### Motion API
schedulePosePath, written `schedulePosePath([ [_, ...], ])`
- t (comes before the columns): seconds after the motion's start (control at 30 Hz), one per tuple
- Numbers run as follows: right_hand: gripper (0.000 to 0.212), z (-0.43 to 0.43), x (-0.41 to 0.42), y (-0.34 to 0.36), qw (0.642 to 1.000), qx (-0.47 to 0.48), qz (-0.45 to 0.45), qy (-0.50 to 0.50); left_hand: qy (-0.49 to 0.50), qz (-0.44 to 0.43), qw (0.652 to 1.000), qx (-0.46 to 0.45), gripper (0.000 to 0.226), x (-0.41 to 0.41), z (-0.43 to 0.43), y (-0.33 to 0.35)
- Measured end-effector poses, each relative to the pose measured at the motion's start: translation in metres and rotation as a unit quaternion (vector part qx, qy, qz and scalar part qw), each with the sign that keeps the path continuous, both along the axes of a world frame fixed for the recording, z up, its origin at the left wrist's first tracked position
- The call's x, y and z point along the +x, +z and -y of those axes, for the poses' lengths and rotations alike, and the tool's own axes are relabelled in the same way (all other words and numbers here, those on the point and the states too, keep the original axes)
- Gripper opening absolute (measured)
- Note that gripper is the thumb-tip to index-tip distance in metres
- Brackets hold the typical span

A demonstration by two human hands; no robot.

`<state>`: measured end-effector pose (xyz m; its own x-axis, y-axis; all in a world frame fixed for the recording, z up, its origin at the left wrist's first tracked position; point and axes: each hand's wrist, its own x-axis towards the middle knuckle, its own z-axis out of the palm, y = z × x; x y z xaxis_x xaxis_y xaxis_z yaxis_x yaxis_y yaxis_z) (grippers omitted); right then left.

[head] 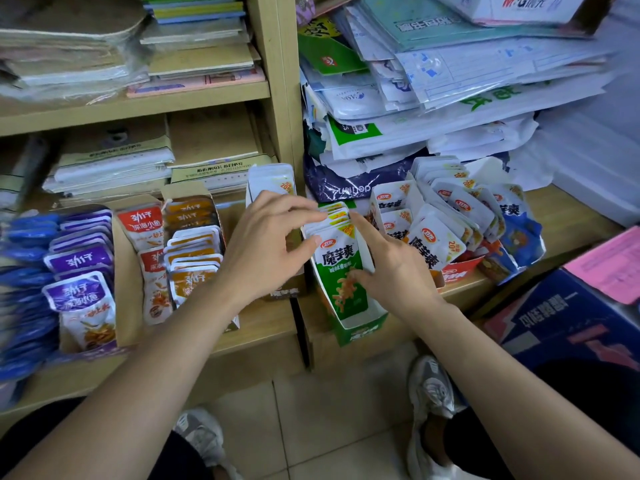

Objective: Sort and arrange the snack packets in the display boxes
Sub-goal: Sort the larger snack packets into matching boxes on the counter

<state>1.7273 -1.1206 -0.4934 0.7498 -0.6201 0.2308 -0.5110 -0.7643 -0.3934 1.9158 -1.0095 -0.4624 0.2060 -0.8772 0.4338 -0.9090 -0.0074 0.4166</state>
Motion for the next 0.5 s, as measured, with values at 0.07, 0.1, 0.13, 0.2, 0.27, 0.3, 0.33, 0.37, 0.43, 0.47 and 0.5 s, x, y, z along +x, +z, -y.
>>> schedulePosePath([
  [0.07,0.093,0.0,-0.002,-0.002,1.0,0.004,0.016,0.006,-0.019,0.0,1.0,-0.024,0.028,-0.012,-0.014,-0.006],
  [0.1,0.093,0.0,-0.002,-0.002,1.0,0.004,0.019,0.008,-0.038,0.015,0.999,-0.018,0.029,-0.02,-0.021,-0.008],
  [0.13,0.093,0.001,-0.002,-0.003,1.0,0.0,0.02,0.007,-0.064,0.045,0.997,-0.002,0.03,-0.029,-0.027,-0.011],
  [0.2,0.091,0.002,-0.001,-0.004,1.0,-0.013,0.01,0.005,-0.126,0.119,0.982,0.07,0.038,-0.046,-0.032,-0.014],
  [0.27,0.09,0.004,-0.001,-0.003,1.0,-0.019,0.002,0.004,-0.169,0.183,0.955,0.161,0.05,-0.053,-0.027,-0.012],
  [0.3,0.09,0.003,-0.001,-0.003,1.0,-0.015,-0.002,0.005,-0.183,0.213,0.938,0.201,0.057,-0.052,-0.022,-0.009],
  [0.33,0.09,0.003,-0.001,-0.003,1.0,-0.008,-0.005,0.007,-0.194,0.25,0.92,0.232,0.063,-0.049,-0.017,-0.006],
  [0.37,0.09,0.003,-0.003,-0.002,1.0,0.004,-0.002,0.011,-0.205,0.293,0.898,0.256,0.069,-0.045,-0.013,-0.003],
  [0.43,0.08,0.002,-0.013,-0.002,0.999,0.019,0.027,0.032,-0.23,0.373,0.854,0.28,0.078,-0.038,-0.006,0.004],
  [0.47,0.067,-0.001,-0.021,-0.003,0.998,0.006,0.052,0.045,-0.241,0.402,0.837,0.283,0.081,-0.036,-0.003,0.006],
  [0.5,0.049,-0.005,-0.03,-0.004,0.995,-0.022,0.076,0.055,-0.253,0.421,0.823,0.286,0.082,-0.035,-0.001,0.008],
])
